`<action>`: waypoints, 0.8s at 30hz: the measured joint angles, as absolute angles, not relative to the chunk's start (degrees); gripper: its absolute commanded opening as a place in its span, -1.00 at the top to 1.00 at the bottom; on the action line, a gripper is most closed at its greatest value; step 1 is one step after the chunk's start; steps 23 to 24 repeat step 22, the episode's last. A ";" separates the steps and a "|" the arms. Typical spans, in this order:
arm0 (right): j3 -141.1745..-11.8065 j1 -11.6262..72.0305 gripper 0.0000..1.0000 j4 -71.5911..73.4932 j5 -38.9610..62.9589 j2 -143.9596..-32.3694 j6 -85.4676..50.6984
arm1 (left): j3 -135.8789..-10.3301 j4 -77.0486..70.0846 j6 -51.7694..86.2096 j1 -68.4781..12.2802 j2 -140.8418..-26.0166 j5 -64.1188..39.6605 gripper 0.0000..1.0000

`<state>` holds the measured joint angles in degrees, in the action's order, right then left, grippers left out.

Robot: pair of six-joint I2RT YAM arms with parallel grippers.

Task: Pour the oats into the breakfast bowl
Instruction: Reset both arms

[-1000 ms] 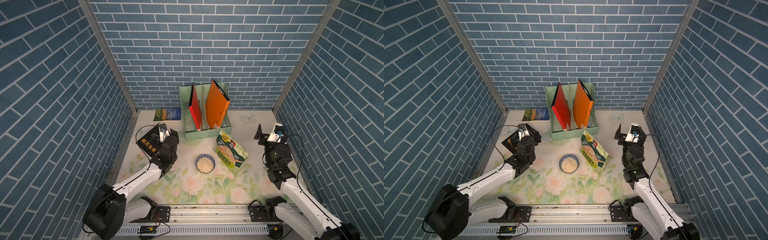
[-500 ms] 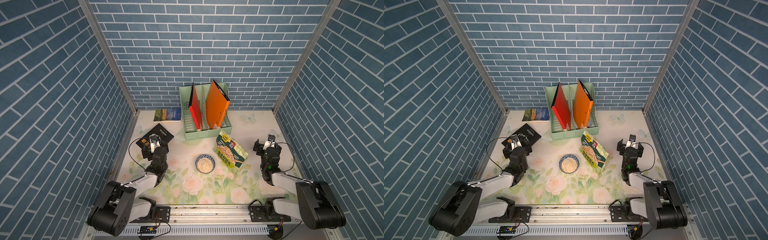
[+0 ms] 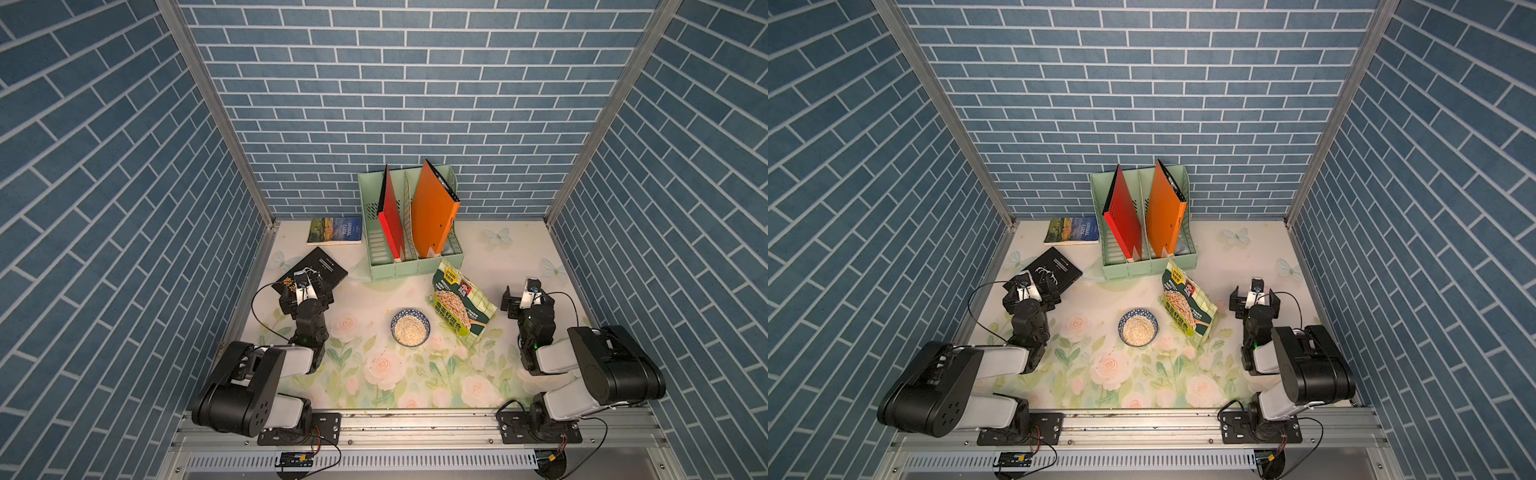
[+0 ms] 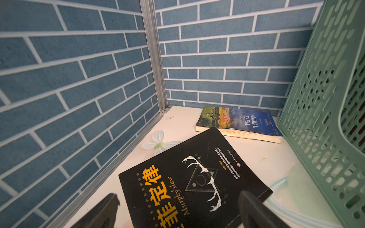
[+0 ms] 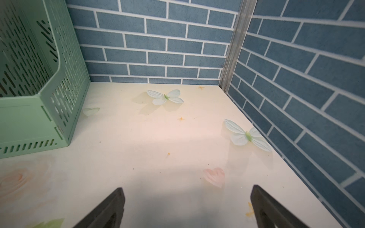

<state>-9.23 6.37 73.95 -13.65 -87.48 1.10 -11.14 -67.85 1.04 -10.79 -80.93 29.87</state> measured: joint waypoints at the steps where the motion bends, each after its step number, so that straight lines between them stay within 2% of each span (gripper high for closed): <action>1: -9.56 6.13 -0.99 74.17 -13.19 -87.48 1.19 | -9.78 -70.89 0.99 -9.96 -82.17 28.84 -1.00; 5: -10.13 5.61 -0.99 74.87 -11.81 -87.48 1.37 | -7.33 -75.77 0.69 -8.03 -87.07 26.02 -1.00; 24: -10.24 5.56 -1.00 75.09 -11.00 -87.48 1.37 | -9.52 -77.47 1.83 -6.28 -87.11 22.57 -1.00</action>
